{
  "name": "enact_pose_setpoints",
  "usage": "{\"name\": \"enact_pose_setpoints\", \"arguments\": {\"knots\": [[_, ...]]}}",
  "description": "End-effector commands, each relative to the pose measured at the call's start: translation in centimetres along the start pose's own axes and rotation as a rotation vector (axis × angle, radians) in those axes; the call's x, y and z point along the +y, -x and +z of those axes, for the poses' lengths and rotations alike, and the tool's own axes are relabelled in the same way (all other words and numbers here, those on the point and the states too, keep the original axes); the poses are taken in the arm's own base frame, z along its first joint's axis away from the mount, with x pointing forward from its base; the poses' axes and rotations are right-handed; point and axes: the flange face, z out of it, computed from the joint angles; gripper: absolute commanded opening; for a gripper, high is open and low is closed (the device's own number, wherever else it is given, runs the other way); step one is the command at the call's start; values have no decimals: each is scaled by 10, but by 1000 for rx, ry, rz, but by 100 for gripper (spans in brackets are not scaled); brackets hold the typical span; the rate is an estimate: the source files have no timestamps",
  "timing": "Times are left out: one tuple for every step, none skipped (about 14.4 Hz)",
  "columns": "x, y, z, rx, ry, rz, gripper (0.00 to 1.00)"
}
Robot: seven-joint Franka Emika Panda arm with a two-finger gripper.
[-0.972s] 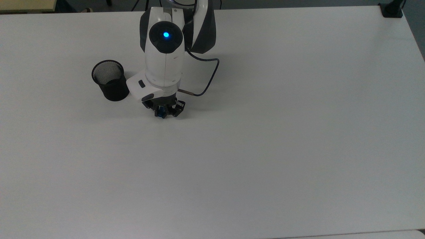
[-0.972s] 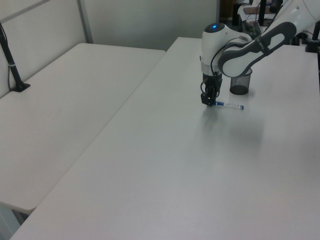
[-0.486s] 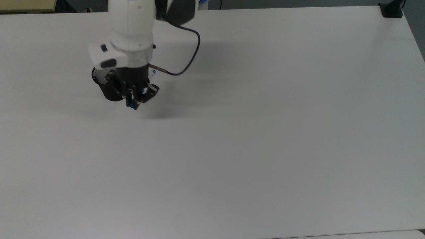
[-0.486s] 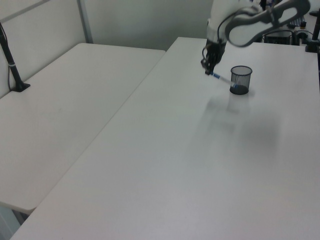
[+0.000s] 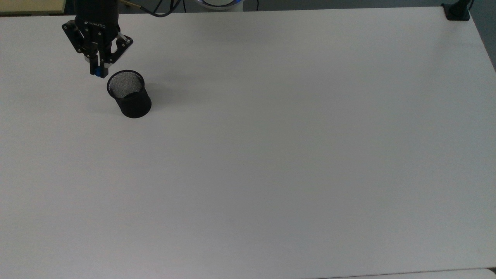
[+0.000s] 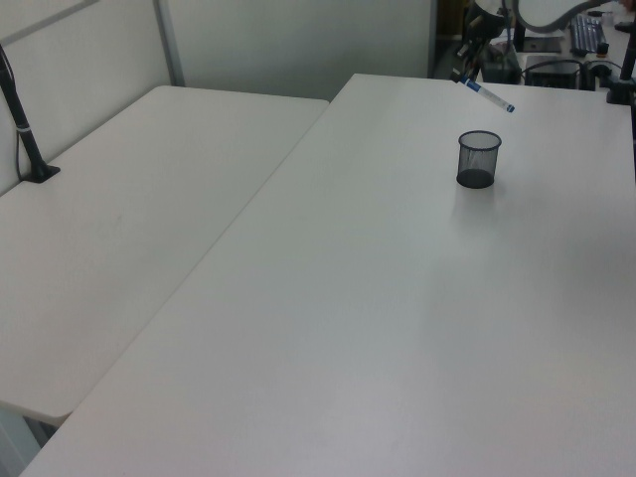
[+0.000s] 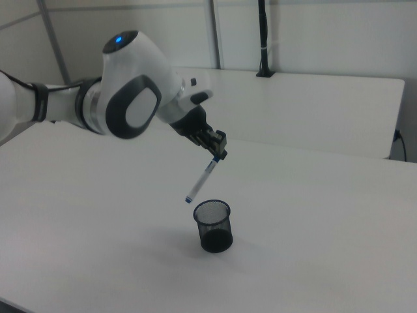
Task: Insert the marker
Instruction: 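Carry the marker over the black mesh cup, tip pointing down, then lower the marker into the cup and open the gripper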
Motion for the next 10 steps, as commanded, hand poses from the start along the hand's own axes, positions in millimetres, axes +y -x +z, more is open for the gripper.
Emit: {"name": "enact_pose_setpoints", "arguments": {"knots": [[21,32,11,207,-7,7,0],[28,39,15,244,-1,6,0],[31,47,18,289,4,-10,0],[28,59,27,337,3,-38,0],[25,69,31,379,3,-55,0],[24,77,37,395,4,-66,0],[22,83,44,417,4,-79,0],[20,87,53,441,4,-85,0],[18,88,58,463,2,-82,0],[12,88,63,469,-6,-83,0]]}}
